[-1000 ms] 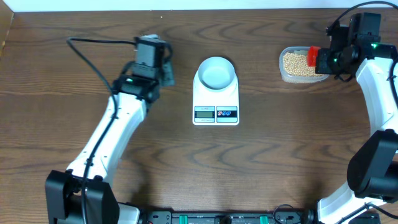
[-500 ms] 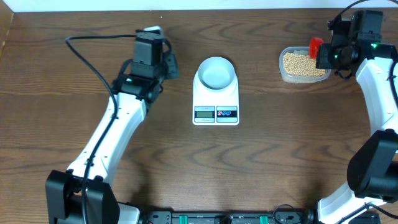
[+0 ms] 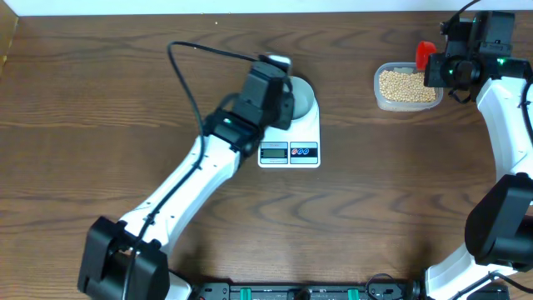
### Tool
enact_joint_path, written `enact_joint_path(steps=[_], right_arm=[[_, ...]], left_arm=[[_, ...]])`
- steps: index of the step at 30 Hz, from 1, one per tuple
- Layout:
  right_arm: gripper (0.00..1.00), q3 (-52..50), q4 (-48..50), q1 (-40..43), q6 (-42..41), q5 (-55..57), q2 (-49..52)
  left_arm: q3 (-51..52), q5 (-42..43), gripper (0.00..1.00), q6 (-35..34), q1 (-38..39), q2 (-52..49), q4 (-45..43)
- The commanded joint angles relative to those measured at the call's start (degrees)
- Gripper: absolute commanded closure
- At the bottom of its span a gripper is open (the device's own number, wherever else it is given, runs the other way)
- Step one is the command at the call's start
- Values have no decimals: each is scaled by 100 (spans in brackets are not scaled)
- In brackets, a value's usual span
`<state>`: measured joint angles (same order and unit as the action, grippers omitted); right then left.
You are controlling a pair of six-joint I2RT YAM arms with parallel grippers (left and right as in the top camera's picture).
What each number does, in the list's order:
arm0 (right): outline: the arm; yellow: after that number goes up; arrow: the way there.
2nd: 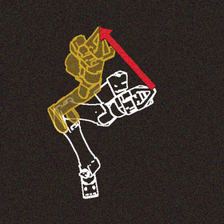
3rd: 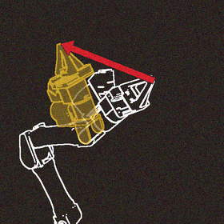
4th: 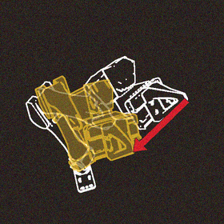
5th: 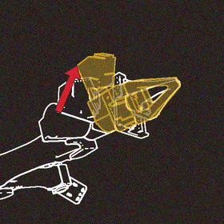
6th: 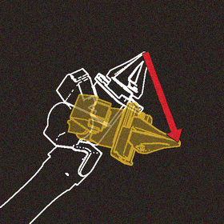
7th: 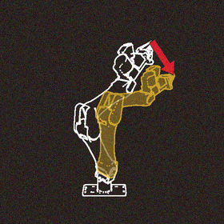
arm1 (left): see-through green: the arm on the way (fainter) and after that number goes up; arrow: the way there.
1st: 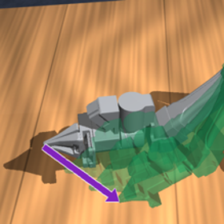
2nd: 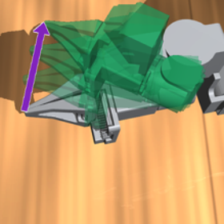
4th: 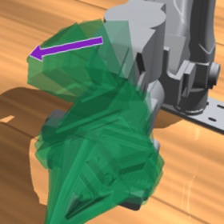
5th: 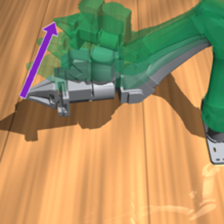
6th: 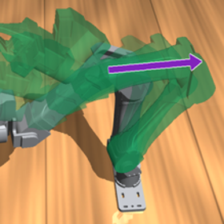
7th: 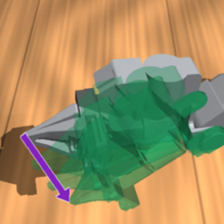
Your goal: Scoop item into bowl and weigh 50g on scale
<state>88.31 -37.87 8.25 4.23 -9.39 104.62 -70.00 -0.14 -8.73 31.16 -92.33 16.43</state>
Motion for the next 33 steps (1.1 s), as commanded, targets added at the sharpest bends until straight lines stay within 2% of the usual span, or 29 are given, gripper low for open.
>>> enact_joint_path(steps=[1, 8, 16, 33], right_arm=[[99, 92, -9, 35, 190, 15, -98], [99, 92, -2, 46, 232, 26, -98], [99, 92, -7, 44, 361, 26, -98], [99, 92, -4, 46, 468, 50, -98]], left_arm=[[-20, -33, 93, 98, 278, -249, 15], [-20, -31, 93, 98, 647, -686, 76], [66, -26, 93, -308, 682, -809, 282], [229, -35, 93, -470, 914, -1296, 319]])
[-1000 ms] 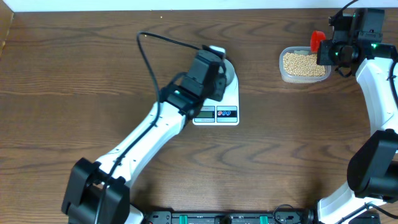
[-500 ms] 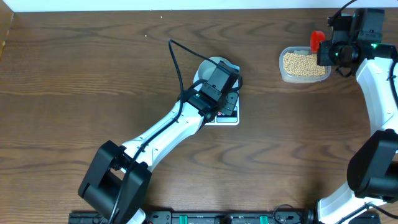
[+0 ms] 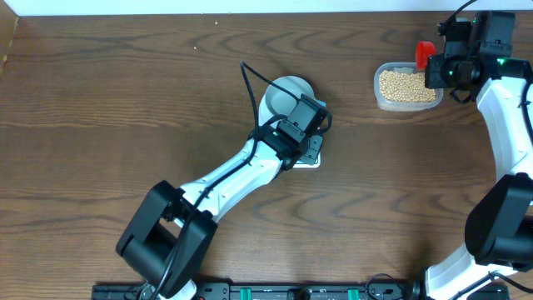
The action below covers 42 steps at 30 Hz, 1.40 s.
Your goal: Scoop item into bowl and weigh 50g on scale
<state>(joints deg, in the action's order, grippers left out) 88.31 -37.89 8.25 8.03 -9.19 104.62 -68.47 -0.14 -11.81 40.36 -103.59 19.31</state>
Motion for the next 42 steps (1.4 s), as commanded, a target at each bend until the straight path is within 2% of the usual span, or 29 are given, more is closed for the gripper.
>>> enact_joint_path(steps=[1, 12, 30, 42], right_arm=[[99, 92, -2, 44, 87, 31, -98], [99, 92, -2, 44, 151, 28, -98], [99, 92, -2, 44, 151, 28, -98], [99, 92, -7, 44, 149, 28, -98]], left_arm=[[76, -37, 93, -291, -17, -212, 35], [81, -96, 93, -872, -87, -463, 157], [92, -94, 93, -1043, -284, -767, 105], [98, -55, 92, -1038, -284, -767, 444]])
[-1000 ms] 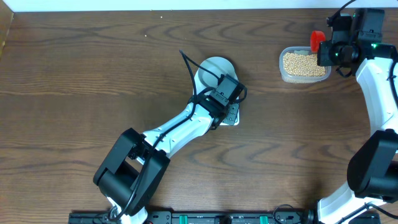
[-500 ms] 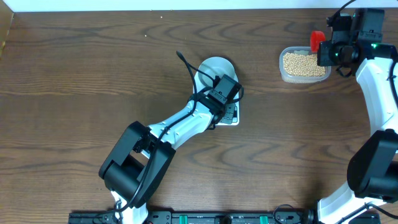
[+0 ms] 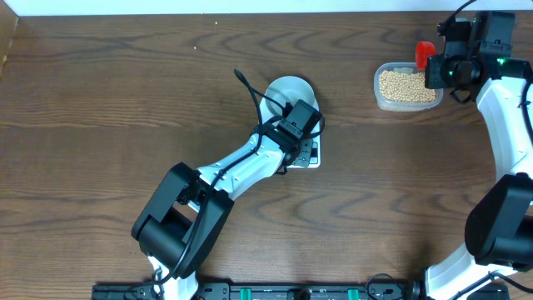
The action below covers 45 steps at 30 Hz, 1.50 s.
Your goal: Scoop item into bowl and weigh 50g on scale
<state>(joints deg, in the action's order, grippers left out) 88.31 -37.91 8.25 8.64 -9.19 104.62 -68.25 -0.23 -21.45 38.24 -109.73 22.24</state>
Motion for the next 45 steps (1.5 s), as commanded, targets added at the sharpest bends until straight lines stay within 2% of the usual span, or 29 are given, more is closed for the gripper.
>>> enact_joint_path(steps=[1, 21, 35, 45], right_arm=[[99, 92, -4, 44, 87, 28, -98], [99, 92, -4, 44, 90, 28, -98], [99, 92, 0, 44, 90, 28, -98], [99, 92, 0, 44, 90, 28, -98]], left_arm=[[76, -35, 93, -74, -72, -153, 151], [177, -17, 93, -26, 101, -334, -70], [236, -22, 93, -35, 111, -424, 195], [245, -24, 93, -417, 111, -601, 188]])
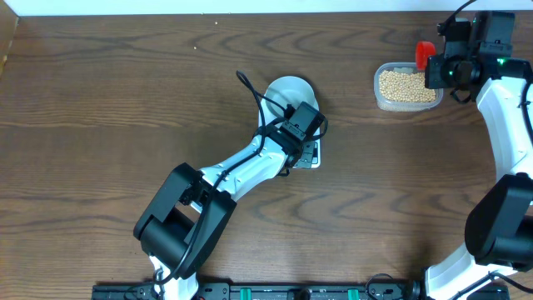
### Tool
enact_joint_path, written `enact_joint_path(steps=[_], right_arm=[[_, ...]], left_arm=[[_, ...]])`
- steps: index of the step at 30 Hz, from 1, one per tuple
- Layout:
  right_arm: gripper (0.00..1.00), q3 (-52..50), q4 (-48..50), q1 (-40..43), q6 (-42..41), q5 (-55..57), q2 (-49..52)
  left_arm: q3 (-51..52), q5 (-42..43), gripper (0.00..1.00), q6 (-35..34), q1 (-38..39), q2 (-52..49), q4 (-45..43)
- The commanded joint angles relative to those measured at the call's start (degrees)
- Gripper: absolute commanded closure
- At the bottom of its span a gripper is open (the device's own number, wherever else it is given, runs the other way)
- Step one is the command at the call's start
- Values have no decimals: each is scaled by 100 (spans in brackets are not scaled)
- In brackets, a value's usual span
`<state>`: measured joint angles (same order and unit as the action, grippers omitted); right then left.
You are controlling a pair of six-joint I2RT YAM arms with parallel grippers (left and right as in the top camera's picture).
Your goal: Scoop item into bowl and weigh 50g on scale
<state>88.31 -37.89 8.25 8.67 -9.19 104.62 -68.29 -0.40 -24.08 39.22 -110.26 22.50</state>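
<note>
A pale round bowl (287, 90) stands on the white scale (314, 156), which is mostly covered by my left arm. My left gripper (303, 133) hangs over the scale's front panel, just in front of the bowl. Its fingers are hidden under the wrist. At the far right stands a clear container of tan grains (406, 87). My right gripper (433, 65) hovers at that container's far right corner, with a red scoop (425, 52) at its tip. The bowl's inside looks pale and bare.
The left arm's black cable (254, 96) loops up beside the bowl's left side. The table's far edge runs just behind the container and the right wrist. A black rail lies along the near edge.
The left wrist has stayed over the scale's front panel, shifted by only a hair. The right arm, scoop, bowl and container are where they were.
First my left gripper was over the bowl's left side, covering part of it, with the scale's display showing. Then it was over the scale's front panel, with the bowl uncovered, and it has remained there. The right gripper kept the scoop by the container throughout.
</note>
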Motion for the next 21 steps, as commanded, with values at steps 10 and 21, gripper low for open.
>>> enact_joint_path(steps=[10, 21], right_arm=[[99, 92, -7, 44, 85, 26, -98], [99, 92, -20, 44, 85, 26, -98]], left_arm=[[251, -203, 93, -151, 7, -549, 168], [352, -389, 93, -155, -4, -549, 273]])
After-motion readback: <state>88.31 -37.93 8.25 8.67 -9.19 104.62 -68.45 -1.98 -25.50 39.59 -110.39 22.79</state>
